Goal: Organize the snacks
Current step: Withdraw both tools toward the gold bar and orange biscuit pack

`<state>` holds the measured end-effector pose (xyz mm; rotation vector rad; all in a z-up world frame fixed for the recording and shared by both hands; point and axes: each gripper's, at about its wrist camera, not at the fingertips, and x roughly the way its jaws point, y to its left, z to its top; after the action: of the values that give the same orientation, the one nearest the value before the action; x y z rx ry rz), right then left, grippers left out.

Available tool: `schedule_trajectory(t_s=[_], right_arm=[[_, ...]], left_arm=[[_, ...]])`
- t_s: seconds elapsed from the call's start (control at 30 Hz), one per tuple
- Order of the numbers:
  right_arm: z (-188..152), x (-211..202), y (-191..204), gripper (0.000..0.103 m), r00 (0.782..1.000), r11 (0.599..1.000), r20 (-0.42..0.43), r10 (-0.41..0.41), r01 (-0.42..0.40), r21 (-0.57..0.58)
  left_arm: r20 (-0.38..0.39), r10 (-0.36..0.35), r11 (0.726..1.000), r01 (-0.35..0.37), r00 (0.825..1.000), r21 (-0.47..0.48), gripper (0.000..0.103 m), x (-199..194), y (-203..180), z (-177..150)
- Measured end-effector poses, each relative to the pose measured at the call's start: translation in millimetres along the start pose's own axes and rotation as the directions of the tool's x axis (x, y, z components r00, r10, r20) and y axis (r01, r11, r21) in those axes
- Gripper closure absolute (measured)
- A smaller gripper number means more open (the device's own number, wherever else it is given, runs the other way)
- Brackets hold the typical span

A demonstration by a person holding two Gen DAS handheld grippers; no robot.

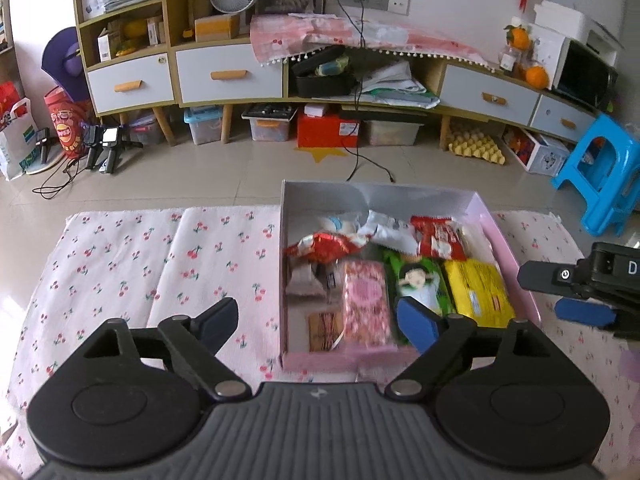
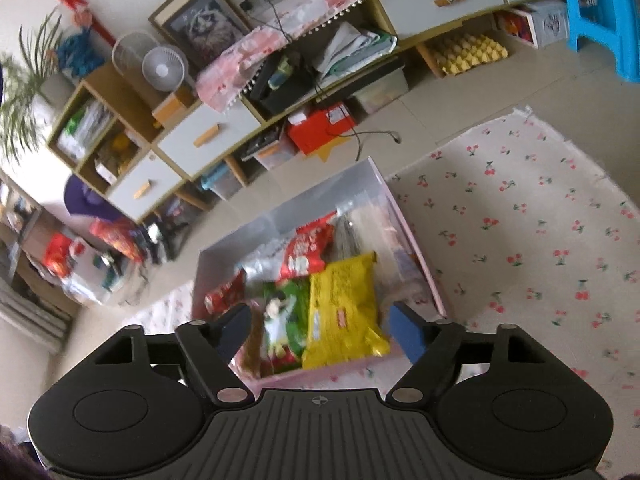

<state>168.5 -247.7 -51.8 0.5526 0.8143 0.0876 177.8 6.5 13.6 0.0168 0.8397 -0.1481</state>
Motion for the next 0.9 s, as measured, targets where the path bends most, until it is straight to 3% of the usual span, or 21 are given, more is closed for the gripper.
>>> schedule_trajectory(t_s=[0.13,0.3,0.57,0.73,0.9], right_arm=[[-10.1,-11.4,7.8,0.019,1.000,0.997,-0.007,-0.031,0.030,-0.064],[-21.8,-23.6,12.8,0.016,0.998,0.991,-0.014,-0.069,0.067,-0.113],[-49.0,-32.0,10.0,0.012,0.994,0.979,-0.012,-0.110,0.106,-0.177],[-67.6,-29.1,3.6,0.011,0.987,0.963,0.017,-0.161,0.161,-0.214],[-86.8,-31.2,-0.6,0.011,0.981,0.937,0.047,-0.186,0.192,-0.293]], left_arm=[[-0.013,-0.040,0.999,0.040,0.999,-0.023,0.010,-9.0,6.8,-16.7],[-0.062,-0.040,0.998,0.037,0.997,-0.041,0.009,-12.7,15.7,-32.0],[-0.071,-0.044,0.998,0.040,0.997,-0.058,0.001,-19.0,24.5,-58.4],[-0.080,-0.026,1.000,0.027,0.996,0.003,0.002,-16.2,22.3,-74.5],[-0.028,-0.033,0.993,0.036,0.999,0.109,0.002,-20.0,23.0,-87.6]])
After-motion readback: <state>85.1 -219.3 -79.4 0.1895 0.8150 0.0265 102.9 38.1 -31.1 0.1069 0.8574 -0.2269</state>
